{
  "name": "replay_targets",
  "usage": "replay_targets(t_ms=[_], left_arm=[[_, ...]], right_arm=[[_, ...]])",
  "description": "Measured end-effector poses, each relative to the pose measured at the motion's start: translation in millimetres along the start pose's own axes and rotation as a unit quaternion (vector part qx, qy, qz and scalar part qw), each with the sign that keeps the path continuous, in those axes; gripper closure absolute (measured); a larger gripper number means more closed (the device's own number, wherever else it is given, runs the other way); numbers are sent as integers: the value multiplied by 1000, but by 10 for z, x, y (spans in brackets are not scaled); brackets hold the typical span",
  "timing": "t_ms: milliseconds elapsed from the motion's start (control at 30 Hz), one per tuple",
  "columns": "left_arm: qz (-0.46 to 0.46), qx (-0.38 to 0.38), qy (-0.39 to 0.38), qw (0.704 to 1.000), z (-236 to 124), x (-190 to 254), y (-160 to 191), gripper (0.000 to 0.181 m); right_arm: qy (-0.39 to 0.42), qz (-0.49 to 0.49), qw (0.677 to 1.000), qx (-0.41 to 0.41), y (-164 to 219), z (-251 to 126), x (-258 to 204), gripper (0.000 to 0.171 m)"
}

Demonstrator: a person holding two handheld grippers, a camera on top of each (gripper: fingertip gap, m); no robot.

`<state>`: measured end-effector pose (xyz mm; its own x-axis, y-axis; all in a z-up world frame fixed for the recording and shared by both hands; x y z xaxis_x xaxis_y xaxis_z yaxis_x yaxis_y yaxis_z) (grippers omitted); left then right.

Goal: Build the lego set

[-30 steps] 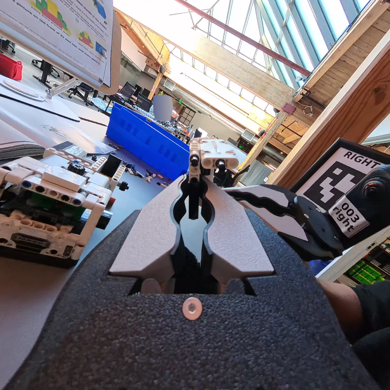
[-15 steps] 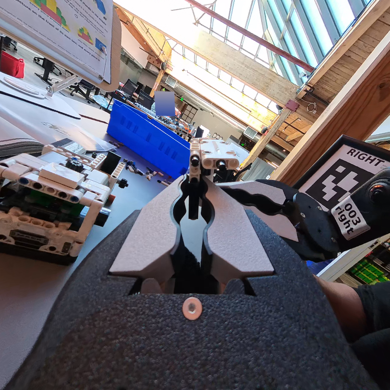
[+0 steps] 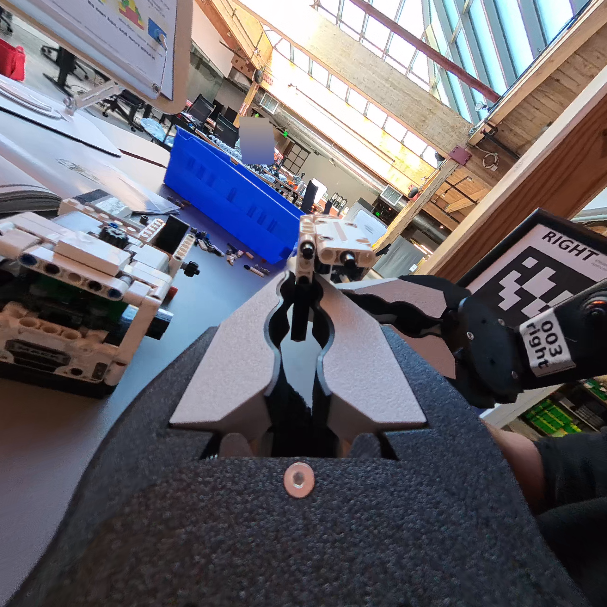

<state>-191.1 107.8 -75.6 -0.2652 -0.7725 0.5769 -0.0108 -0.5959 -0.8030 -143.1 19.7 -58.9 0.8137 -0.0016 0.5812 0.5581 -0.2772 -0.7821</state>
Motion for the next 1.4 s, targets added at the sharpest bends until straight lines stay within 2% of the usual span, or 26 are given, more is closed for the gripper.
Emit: replay_targets(t_ms=[100,167,267,433,500,600,633,700,767,867,1067,1233,1333,1400], left_arm=[[7,7,-5,1000,-7,6,-5,174],[24,20,-6,1000,-23,37,-19,175],[46,30,-15,998,-36,68,-26,174],[197,47,-75,976,-50,224,-24,174],[205,51,-76,974,-55,245,-19,174],[181,51,-75,979,-52,219,-15,174],[164,53,-69,983,-50,208,-14,174],[126,58,-52,989,-43,190,-11,174],[127,59,-49,989,-31,193,-11,174],[109,50,-42,992,-20,164,-9,174],[131,51,-41,989,-10,195,-9,172],[102,62,-16,993,-35,166,-39,174],[85,66,-4,994,-49,149,-51,174],[56,69,16,996,-67,132,-63,174]], right_arm=[[-12,29,999,-4,13,18,9,164],[-32,100,994,-1,-18,6,36,165],[-38,157,987,6,-29,3,37,164],[-79,300,951,15,-77,-26,89,165],[-73,311,947,27,-82,-46,83,165],[-97,383,918,39,-35,-18,89,164],[-98,388,916,43,-23,-8,90,164],[-75,354,931,42,-23,-2,59,164],[-55,322,944,50,-35,-18,68,165],[-60,318,945,41,-11,6,76,165],[-64,318,945,38,-21,15,98,165],[-53,256,965,36,-98,-38,94,163],[-67,254,964,49,-75,-121,110,161],[-94,278,953,80,-53,-252,132,154]])
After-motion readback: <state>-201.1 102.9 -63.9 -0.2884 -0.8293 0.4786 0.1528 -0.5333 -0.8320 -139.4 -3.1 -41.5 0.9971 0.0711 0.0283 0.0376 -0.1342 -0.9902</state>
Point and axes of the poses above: each gripper's, where its closed fingertips meet, z out along the fingers, y out of its underside, x = y × z across the jaws, the point moved 7 cm from there along -z, back along the fingers, and after that the axes turned 1 degree about x, right-handed, at the moved point
